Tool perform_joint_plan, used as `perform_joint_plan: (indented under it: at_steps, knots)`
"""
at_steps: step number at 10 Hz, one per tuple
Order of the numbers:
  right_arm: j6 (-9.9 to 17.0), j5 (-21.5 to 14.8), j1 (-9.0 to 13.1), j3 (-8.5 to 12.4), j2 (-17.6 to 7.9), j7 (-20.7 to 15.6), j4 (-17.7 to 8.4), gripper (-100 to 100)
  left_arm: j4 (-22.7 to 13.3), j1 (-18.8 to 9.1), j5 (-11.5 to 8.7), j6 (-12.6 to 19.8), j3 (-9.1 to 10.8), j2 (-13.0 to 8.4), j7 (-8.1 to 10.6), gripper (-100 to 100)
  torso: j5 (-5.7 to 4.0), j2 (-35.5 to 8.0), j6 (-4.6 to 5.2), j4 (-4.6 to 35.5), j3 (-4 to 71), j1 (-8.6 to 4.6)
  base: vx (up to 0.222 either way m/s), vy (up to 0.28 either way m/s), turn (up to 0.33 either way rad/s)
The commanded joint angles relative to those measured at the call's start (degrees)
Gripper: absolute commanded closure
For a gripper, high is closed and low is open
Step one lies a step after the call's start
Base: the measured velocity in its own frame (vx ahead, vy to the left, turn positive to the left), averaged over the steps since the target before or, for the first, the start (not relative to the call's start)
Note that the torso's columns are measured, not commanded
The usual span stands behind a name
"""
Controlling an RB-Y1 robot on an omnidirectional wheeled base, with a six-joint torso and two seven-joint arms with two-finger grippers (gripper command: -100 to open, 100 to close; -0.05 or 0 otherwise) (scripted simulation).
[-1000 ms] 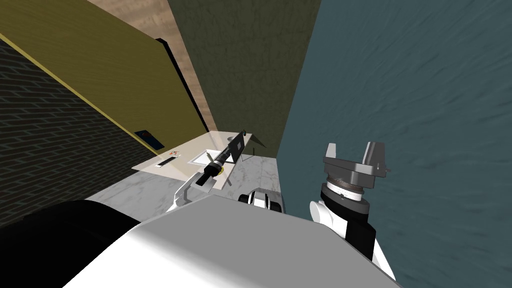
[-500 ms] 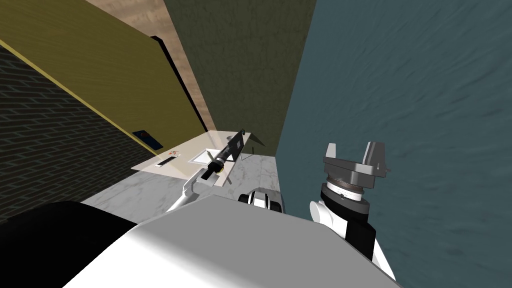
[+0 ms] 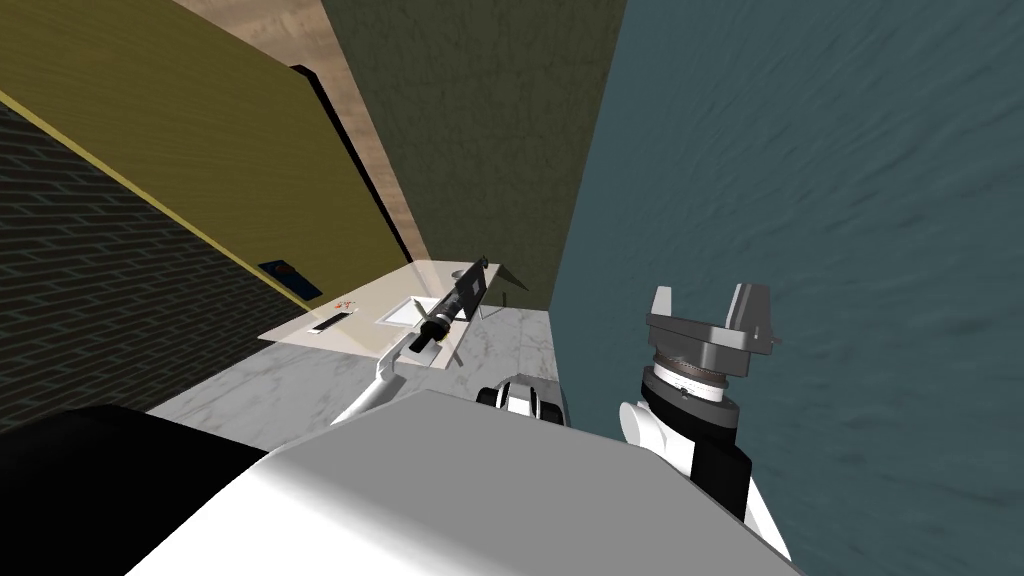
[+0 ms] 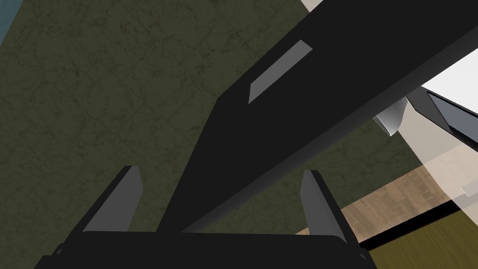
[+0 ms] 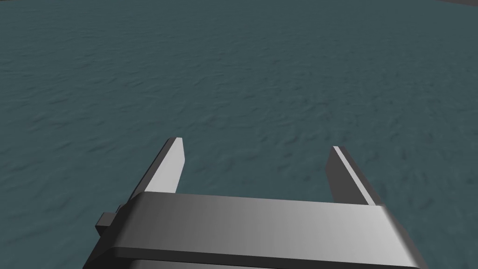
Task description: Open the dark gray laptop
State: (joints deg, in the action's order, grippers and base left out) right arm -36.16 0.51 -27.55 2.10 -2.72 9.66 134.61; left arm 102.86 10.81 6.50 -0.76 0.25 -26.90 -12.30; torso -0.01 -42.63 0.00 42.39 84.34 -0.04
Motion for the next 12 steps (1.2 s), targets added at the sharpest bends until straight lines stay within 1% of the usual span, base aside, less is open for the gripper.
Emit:
perform_joint_plan:
  at_steps: [1, 3, 4, 6, 7, 9, 10, 12]
  knots:
    - [0.0, 0.0, 0.0, 0.0, 0.0, 0.0, 0.0, 0, -4.5, -4.4, -0.3, -0.3, -0.01, -0.2, -0.20, -100, 0.02, 0.2, -0.02, -0.1, 0.1, 0.06, -0.032, 0.007, 0.017]
    - [0.0, 0.0, 0.0, 0.0, 0.0, 0.0, 0.0, 0, -7.7, -4.5, -0.3, -0.3, -0.01, -0.2, -0.20, -100, 0.03, 0.6, 0.00, -0.2, 0.4, 0.08, 0.007, 0.008, -0.001]
    - [0.0, 0.0, 0.0, 0.0, 0.0, 0.0, 0.0, 0, -9.6, -7.5, -2.2, -2.4, -0.14, -0.7, -1.79, -100, 0.02, 0.6, 0.00, -0.2, 0.4, 0.05, -0.098, 0.008, -0.101]
    - [0.0, 0.0, 0.0, 0.0, 0.0, 0.0, 0.0, 0, -13.6, -11.2, -2.2, -2.4, -0.14, -0.7, -1.79, -100, 0.00, 0.0, 0.00, 0.0, 0.0, -0.01, -0.119, -0.002, -0.055]
    - [0.0, 0.0, 0.0, 0.0, 0.0, 0.0, 0.0, 0, -15.2, -11.9, -2.2, -2.4, -0.14, -0.7, -1.79, -100, 0.00, 0.2, -0.02, -0.1, 0.1, 0.00, -0.020, -0.007, 0.017]
    - [0.0, 0.0, 0.0, 0.0, 0.0, 0.0, 0.0, 0, -17.6, -11.9, -2.2, -2.4, -0.14, -0.7, -1.79, -100, 0.02, 0.7, 0.00, -0.2, 0.4, 0.05, 0.015, -0.004, 0.000]
    - [0.0, 0.0, 0.0, 0.0, 0.0, 0.0, 0.0, 0, -19.8, -14.9, -4.1, -4.5, -0.27, -1.2, -3.39, -100, 0.02, 0.6, 0.00, -0.2, 0.4, 0.06, -0.101, -0.014, -0.137]
    - [0.0, 0.0, 0.0, 0.0, 0.0, 0.0, 0.0, 0, -23.6, -18.3, -4.1, -4.5, -0.27, -1.2, -3.39, -100, 0.01, 0.0, -0.01, 0.0, 0.0, 0.06, -0.107, 0.007, -0.035]
